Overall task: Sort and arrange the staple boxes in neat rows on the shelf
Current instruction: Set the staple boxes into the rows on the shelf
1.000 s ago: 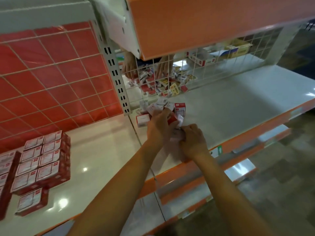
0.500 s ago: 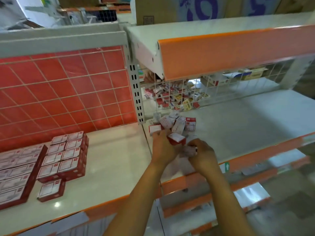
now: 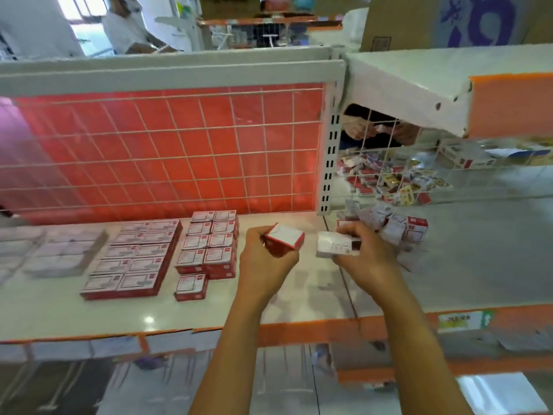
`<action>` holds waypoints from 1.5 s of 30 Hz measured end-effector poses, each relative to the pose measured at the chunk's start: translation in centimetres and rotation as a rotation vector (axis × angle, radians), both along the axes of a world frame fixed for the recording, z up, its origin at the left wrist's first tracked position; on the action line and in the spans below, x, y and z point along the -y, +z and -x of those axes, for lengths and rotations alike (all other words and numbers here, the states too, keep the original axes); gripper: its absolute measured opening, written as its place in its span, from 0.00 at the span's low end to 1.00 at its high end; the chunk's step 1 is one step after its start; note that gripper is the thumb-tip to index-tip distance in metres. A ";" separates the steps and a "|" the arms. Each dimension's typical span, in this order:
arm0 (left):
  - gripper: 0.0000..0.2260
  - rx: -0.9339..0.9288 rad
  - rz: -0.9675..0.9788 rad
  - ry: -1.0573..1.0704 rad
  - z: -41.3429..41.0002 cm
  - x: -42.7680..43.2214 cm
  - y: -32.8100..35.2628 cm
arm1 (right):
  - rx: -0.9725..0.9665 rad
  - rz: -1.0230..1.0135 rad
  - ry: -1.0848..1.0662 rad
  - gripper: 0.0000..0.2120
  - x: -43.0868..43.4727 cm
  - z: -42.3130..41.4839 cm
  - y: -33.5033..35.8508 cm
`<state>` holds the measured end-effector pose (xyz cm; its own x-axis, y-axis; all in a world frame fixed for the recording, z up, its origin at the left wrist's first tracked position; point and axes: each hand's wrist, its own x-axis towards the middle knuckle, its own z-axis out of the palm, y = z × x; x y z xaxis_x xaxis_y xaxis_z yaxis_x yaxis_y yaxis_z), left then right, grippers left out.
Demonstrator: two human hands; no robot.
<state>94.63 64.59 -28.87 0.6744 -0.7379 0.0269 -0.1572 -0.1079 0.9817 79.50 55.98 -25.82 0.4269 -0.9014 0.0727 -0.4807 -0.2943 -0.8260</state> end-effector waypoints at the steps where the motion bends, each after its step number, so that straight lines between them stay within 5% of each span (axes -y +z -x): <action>1: 0.24 -0.017 0.014 0.007 -0.8 -1.0 0.4 | 0.038 -0.017 0.014 0.18 -0.7 -1.1 0.2; 11: 0.34 0.058 0.098 0.104 -10.0 -12.1 3.3 | 0.151 0.010 0.221 0.19 -9.7 -11.9 2.5; 25: 0.22 0.006 0.071 0.038 -19.8 -24.0 3.2 | 0.237 -0.147 0.302 0.21 -19.0 -22.4 0.3; 36: 0.19 -0.179 0.097 0.027 -22.7 -23.7 2.3 | 0.268 -0.385 0.348 0.24 -17.9 -24.8 -0.1; 45: 0.11 -0.283 0.125 0.095 -25.0 -20.9 1.8 | 0.290 -0.567 0.442 0.13 -14.5 -27.0 -0.4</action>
